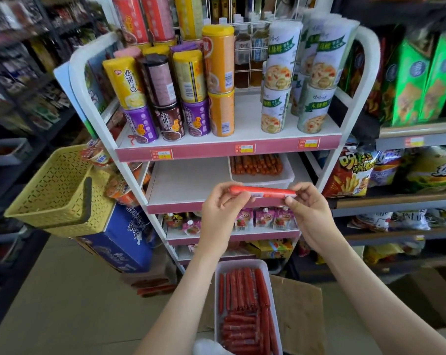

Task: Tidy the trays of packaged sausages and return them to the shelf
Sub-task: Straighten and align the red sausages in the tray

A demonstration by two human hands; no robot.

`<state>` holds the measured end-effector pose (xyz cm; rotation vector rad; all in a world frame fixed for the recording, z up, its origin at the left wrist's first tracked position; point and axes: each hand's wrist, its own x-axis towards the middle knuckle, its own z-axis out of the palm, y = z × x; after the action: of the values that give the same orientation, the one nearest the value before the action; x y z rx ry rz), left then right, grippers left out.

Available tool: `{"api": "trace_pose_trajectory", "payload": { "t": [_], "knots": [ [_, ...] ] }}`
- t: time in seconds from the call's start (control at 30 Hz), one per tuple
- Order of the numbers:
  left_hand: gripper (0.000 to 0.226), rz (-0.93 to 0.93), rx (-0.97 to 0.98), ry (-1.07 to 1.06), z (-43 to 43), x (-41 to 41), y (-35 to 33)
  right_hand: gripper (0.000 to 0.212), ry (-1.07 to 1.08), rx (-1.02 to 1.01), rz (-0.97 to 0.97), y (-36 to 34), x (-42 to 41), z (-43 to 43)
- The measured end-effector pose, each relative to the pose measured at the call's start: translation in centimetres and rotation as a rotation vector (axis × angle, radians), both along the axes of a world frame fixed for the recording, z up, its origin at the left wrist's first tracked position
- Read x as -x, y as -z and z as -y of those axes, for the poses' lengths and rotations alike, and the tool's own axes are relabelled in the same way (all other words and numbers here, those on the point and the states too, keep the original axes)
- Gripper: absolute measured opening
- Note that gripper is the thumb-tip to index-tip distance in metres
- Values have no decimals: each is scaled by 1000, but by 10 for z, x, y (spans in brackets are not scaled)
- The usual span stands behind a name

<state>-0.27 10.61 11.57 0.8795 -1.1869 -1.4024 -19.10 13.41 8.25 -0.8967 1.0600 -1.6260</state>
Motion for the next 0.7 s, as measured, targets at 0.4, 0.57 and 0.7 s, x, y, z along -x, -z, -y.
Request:
{"api": "trace_pose_trajectory", "payload": {
  "t": [0.4,0.57,0.7],
  "knots": [
    [27,530,746,-194,-6,19,14,22,197,268,-1001,-3,-42,2],
    [25,525,781,-211,-1,15,15,33,150,229,-923,-2,-47,1],
    [35,620,635,-110,5,10,23,49,98,92,-819,5,-51,2]
  ]
}}
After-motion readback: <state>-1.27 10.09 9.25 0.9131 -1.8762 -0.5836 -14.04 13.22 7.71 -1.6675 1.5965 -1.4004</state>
